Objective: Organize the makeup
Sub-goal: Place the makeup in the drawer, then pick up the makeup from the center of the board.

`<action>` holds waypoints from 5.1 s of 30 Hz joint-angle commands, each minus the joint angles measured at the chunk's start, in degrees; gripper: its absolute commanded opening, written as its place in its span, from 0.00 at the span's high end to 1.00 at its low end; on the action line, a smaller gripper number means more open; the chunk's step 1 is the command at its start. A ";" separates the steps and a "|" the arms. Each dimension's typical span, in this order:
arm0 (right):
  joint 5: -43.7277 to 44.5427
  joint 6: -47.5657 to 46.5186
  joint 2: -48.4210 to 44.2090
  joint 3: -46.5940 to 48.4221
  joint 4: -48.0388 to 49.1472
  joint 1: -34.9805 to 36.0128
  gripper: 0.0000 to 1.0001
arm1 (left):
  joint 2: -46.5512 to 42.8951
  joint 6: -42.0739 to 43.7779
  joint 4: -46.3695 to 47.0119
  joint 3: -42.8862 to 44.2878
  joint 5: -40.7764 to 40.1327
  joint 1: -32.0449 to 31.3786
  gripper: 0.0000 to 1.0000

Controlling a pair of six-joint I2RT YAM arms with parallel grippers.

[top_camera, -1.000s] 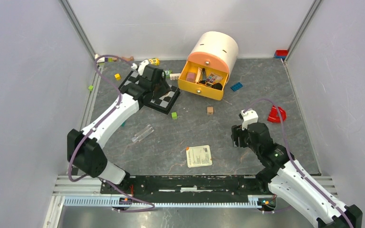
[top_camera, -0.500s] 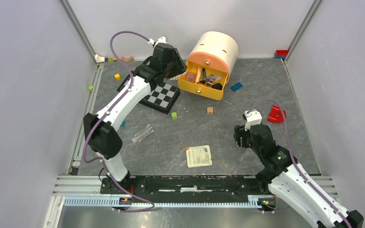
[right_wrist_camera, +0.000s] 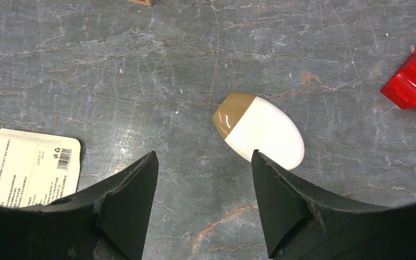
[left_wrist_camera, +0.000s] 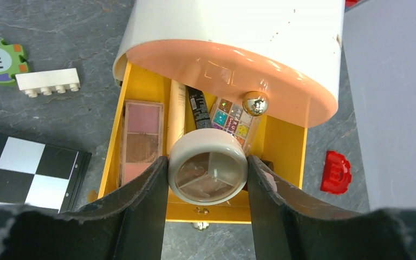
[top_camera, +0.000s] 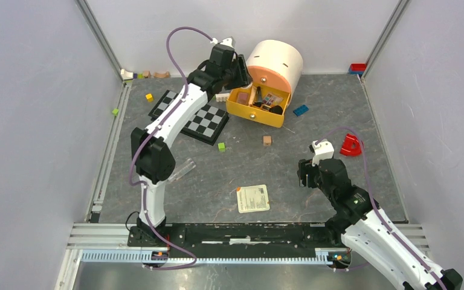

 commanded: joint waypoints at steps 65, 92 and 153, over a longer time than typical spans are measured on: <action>1.34 0.26 0.96 0.23 1.56 0.19 0.29 | 14.40 11.59 -7.41 13.47 -0.91 -2.68 0.33; -5.37 6.88 11.02 4.53 2.04 0.17 0.30 | -32.52 -3.81 7.22 -35.79 1.94 -3.01 0.30; -33.68 15.06 33.32 -10.15 37.45 0.45 0.34 | -28.87 -8.29 29.39 -85.41 12.85 -31.87 0.63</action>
